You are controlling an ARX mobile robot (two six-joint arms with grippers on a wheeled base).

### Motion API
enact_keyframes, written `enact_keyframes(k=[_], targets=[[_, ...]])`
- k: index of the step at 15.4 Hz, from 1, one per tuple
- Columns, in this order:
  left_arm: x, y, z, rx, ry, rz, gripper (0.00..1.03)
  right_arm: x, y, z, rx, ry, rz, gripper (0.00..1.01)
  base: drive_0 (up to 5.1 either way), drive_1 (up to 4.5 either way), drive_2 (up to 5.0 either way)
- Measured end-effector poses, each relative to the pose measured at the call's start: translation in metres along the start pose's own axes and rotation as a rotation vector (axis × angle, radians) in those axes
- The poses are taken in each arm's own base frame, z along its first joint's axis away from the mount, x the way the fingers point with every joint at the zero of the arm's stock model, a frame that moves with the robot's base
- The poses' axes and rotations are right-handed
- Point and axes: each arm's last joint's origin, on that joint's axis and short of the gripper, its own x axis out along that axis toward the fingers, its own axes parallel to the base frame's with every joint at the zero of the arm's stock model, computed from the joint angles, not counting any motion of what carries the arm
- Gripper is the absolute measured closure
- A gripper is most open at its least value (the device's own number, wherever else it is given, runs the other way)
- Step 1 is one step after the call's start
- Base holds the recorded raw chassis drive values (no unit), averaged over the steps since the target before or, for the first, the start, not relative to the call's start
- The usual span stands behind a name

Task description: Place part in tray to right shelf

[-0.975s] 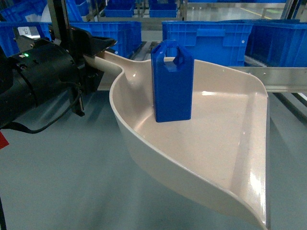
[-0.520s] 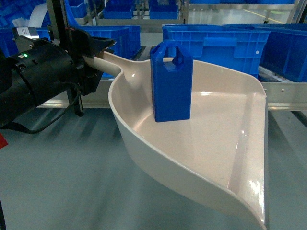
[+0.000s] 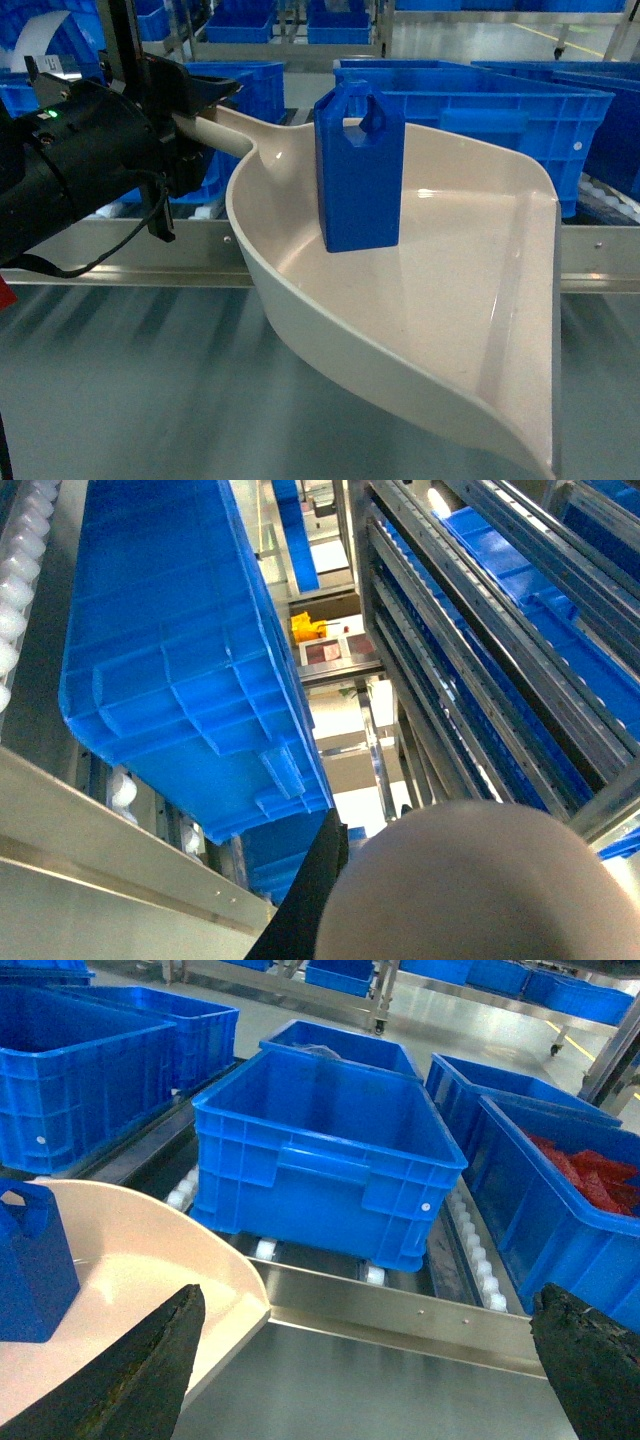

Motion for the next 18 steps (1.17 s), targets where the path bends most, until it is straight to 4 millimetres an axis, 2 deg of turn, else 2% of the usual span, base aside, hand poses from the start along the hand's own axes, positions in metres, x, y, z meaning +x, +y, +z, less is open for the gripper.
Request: enact_keyframes(k=[18], targets=[[0.0000, 0.0004, 0.0009, 0.000, -0.003, 0.003, 0.91, 0.0011, 0.0005, -0.0007, -0.002, 0.005, 0.003, 0.03, -2.6, 5.14, -1.8]])
